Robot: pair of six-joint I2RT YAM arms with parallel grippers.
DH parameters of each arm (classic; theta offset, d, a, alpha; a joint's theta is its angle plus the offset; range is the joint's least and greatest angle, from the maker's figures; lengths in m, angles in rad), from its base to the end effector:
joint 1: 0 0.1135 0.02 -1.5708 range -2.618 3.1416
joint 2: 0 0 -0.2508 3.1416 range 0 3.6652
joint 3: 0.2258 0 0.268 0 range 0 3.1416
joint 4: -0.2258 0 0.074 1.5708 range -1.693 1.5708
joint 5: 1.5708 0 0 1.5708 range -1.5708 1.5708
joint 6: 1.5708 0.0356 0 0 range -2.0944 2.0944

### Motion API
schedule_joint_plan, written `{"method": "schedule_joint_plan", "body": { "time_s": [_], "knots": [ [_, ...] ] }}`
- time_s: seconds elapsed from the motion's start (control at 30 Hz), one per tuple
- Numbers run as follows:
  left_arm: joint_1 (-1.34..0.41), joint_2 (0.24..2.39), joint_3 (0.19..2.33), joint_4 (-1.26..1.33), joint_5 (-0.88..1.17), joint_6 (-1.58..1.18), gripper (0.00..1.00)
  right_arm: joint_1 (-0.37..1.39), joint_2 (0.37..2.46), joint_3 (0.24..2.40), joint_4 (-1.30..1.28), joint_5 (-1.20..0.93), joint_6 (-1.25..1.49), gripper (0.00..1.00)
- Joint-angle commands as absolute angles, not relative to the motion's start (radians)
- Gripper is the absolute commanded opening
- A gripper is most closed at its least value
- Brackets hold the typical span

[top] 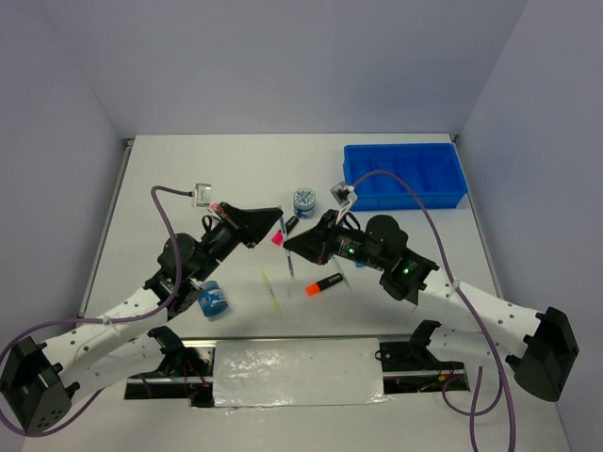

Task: Sort the stationery into containers
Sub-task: Close the pen cap on the pen.

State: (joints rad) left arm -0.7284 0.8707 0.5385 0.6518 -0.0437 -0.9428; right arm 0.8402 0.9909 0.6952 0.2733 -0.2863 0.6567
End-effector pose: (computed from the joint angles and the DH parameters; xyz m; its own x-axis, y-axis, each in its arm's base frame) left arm 0.1719 -0.1512 0.3113 -0.3754 -0.7485 -0.5467 0.5623 0.2850 -0.7763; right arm 0.1647 0.1989 0.3022 -0.5630 0.2492 -0.7879 -0.7059 0.3507 0.6154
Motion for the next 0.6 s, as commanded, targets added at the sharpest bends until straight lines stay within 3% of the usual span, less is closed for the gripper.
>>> {"method": "schedule_joint_plan", "body": {
  "time_s": [0.0, 0.23, 0.43, 0.57],
  "knots": [
    [-0.732, 0.868, 0.519, 0.695, -0.008, -0.966, 0.13, 0.845, 0.968, 0.677, 0.488, -0.226, 0.627, 0.0],
    [-0.732, 0.87, 0.512, 0.69, 0.035, -0.977, 0.2, 0.845, 0.989, 0.641, 0.603, -0.202, 0.583, 0.0],
    [-0.732, 0.85, 0.538, 0.643, 0.043, -0.911, 0.42, 0.847, 0.991, 0.652, 0.577, -0.307, 0.537, 0.0],
    [-0.732, 0.856, 0.566, 0.624, 0.06, -0.887, 0.29, 0.847, 0.98, 0.643, 0.563, -0.311, 0.528, 0.0]
  ]
}}
